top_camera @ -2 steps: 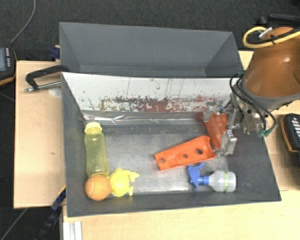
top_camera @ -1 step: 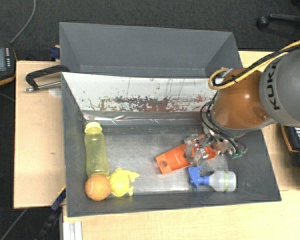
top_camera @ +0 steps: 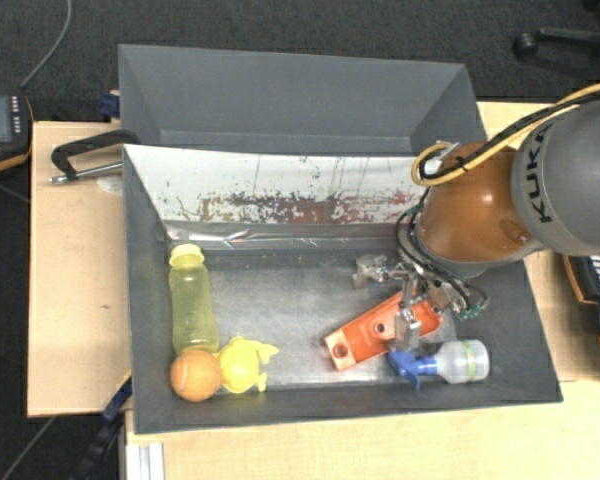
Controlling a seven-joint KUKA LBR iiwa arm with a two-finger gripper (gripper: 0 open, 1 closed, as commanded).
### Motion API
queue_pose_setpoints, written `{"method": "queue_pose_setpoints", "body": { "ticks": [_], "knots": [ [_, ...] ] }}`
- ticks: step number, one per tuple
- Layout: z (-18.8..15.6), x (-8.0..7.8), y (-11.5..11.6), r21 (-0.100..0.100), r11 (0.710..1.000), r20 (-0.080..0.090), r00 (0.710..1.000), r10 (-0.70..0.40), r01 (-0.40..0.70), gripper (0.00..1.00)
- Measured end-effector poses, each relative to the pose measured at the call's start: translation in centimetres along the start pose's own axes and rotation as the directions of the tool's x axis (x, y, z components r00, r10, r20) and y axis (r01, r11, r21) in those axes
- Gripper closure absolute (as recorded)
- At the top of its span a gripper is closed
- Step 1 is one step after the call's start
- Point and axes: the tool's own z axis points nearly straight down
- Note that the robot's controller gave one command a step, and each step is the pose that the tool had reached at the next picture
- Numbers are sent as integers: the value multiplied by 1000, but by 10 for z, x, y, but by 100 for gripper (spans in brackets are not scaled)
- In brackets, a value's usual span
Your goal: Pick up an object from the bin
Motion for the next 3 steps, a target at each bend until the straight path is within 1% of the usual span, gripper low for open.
{"method": "queue_pose_setpoints", "body": {
  "ticks": [1,2,3],
  "knots": [
    [1,2,1,-2,1000,-6,1000,0,0,100],
    [1,2,1,-1,1000,-6,1000,0,0,100],
    [-54,-1,2,-4,1000,-7,1000,-25,25,100]
  ]
}}
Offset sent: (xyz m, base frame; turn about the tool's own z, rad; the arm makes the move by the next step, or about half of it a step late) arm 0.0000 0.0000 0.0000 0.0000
